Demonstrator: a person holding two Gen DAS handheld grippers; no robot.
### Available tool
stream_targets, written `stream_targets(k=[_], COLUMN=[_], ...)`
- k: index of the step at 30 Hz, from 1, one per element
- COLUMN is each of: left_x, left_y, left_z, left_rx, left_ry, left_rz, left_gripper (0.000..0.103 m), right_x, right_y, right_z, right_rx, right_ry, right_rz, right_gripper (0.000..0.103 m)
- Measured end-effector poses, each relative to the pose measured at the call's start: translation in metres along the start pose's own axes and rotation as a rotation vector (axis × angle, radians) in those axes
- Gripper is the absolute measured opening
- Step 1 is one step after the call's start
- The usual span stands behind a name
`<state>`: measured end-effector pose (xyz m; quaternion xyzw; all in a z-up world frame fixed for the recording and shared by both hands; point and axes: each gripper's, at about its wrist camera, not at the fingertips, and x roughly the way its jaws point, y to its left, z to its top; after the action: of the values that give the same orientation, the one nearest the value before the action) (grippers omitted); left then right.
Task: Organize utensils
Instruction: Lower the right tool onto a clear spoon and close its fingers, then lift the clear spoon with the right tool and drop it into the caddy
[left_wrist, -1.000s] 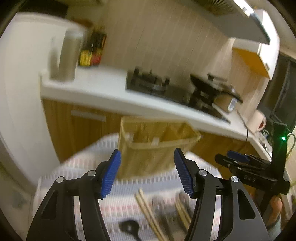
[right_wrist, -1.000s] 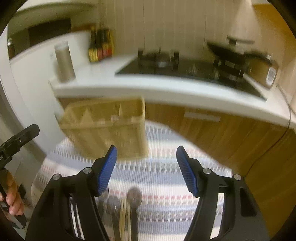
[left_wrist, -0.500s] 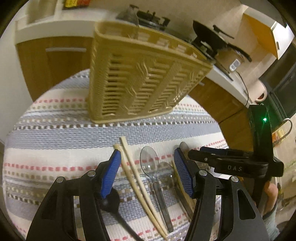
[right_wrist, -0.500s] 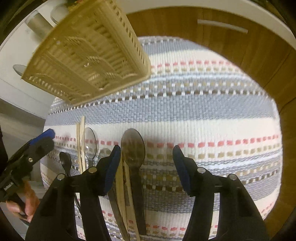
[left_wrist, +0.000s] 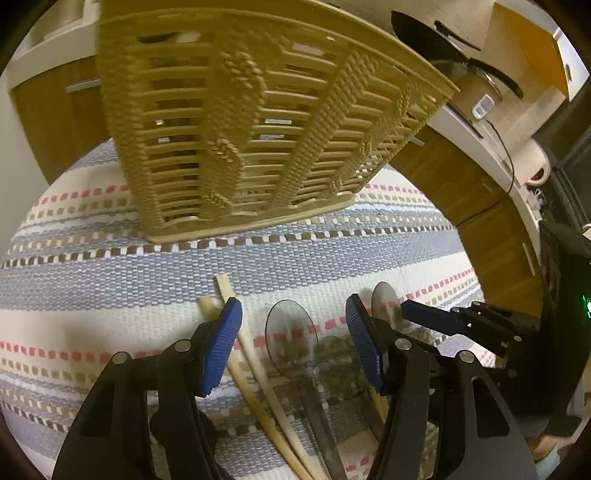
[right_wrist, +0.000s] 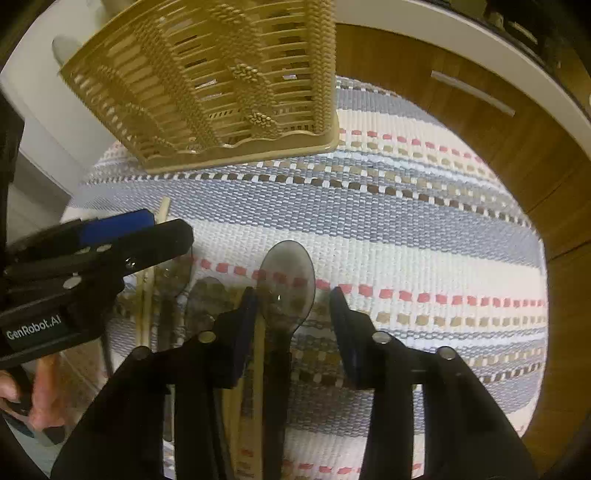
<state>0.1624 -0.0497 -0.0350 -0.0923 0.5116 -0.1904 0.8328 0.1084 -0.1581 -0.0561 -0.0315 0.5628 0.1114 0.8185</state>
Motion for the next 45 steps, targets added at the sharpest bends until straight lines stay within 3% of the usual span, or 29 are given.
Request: stream_targets(k=[3, 11, 19, 23, 27, 31, 37, 41, 45], left_x=[0.009, 0.024, 0.030, 0.036, 0.037, 0.031, 0.016, -0.009, -0.041], left_y=[-0.004, -0.026, -0.046, -0.060, -0.060, -0.050, -0.045, -0.039, -0.041], left_z=[0.003, 0.002, -0.007, -0.013, -0.012, -0.012, -0.009, -0.013, -0.015], left_rx=[0.010, 0.052, 0.150, 0.209, 0.200, 0.171, 0.171, 0.179, 0.193], left_ry=[0.011, 0.041, 0.047, 0.034, 0.027, 0.014, -0.021, -0.073, -0.154], left_rz=[0.027, 0.069, 0.162, 0.233, 0.215, 0.145, 0.123, 0.105, 0.080], left_gripper=[0.056, 0.052, 0.046, 0.033, 0.032, 0.032, 0.032, 0.032, 0.032], right_x=[0.001, -0.002, -0.013, -0.016, -0.015, -0.017, -0.012, -0.011, -0.023], right_y=[0.006, -0.001, -0.026, -0.038, -0.048, -0.053, -0.054, -0.049, -0.045], right_z=[-0.004, -0.015, -0.023, -0.027, -0.023, -0.019, -0.001, 0.009, 0.008], right_rx=[-0.021, -0.015, -0.008, 0.010, 0.016, 0.029, 0.031, 0.019, 0.006], right_ry=[-0.010, -0.006, -0.013, -0.013, -0.005, 0.018, 0.062, 0.071, 0.024], right_rz=[-0.026, -0.026, 0.005, 0.022, 0.014, 0.035, 0.023, 0.016, 0.035], right_gripper=[0.029, 0.029, 0.029, 0.029, 0.029, 0.029, 0.030, 0.029, 0.029])
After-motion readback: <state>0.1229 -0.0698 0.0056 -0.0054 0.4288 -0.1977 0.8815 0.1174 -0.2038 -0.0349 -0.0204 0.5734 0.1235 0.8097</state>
